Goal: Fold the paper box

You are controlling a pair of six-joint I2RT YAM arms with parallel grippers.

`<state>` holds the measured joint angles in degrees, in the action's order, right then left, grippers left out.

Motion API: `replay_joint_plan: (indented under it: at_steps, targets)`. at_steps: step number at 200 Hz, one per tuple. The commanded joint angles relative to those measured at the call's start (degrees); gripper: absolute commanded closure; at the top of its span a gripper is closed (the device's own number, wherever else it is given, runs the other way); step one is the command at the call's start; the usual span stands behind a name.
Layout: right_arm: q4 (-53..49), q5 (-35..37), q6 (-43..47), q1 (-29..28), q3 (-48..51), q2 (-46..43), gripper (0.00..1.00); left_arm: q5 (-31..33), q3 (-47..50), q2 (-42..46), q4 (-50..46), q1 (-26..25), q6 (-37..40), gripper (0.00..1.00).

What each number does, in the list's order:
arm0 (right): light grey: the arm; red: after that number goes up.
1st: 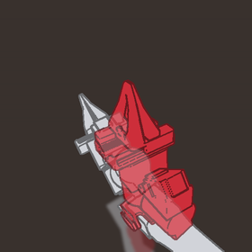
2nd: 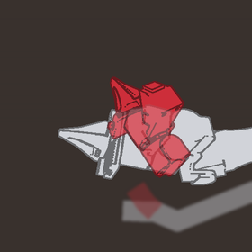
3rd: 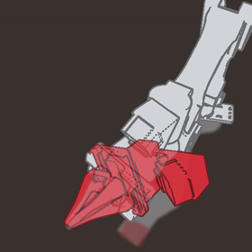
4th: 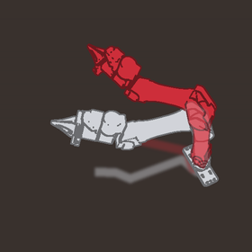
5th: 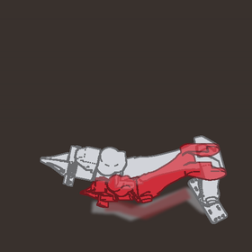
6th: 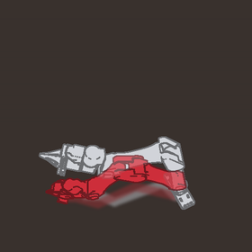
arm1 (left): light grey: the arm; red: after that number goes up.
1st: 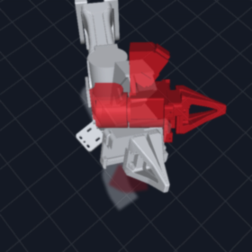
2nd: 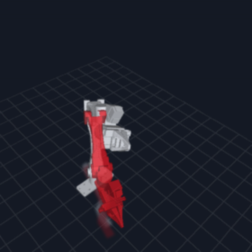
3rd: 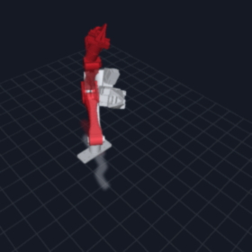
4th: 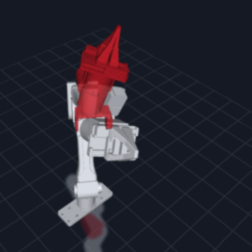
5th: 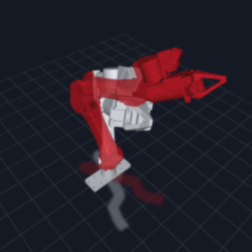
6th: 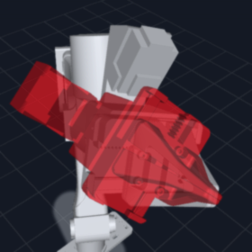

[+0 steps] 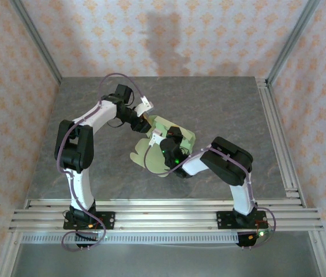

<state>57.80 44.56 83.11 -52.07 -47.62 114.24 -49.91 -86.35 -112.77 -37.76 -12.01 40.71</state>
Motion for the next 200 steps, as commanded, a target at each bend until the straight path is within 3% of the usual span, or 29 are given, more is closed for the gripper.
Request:
replay_joint_plan:
  at_steps: [1,45,78,108,145,160,200]
  targets:
    - [0.0,-0.6,-1.4,0.1,-0.5,-1.1,1.00,-2.6,-1.1,-0.2,-2.9,-0.3,1.5,0.54]
    - [0.3,-0.9,-1.5,0.6,0.0,-1.6,1.00,1.3,4.4,3.0,10.2,0.6,-5.9,0.51]
    - [0.9,-0.5,-1.5,0.7,1.0,-1.7,1.00,-1.2,4.5,4.7,12.8,3.5,-9.4,0.50]
    - [1.3,-0.4,-1.3,0.7,1.0,-1.6,1.00,-1.2,4.3,4.6,14.3,5.9,-11.3,0.55]
    - [1.3,-0.6,-1.3,0.7,0.4,-0.9,1.00,-0.2,3.0,3.7,13.7,6.8,-10.7,0.57]
    - [1.3,-0.7,-1.3,0.7,0.2,-0.7,1.00,1.0,0.0,0.4,10.9,6.9,-10.3,0.67]
    - [1.4,-0.5,-1.1,0.8,0.1,-0.6,1.00,-0.7,-7.4,-5.4,1.8,5.9,-6.2,0.67]
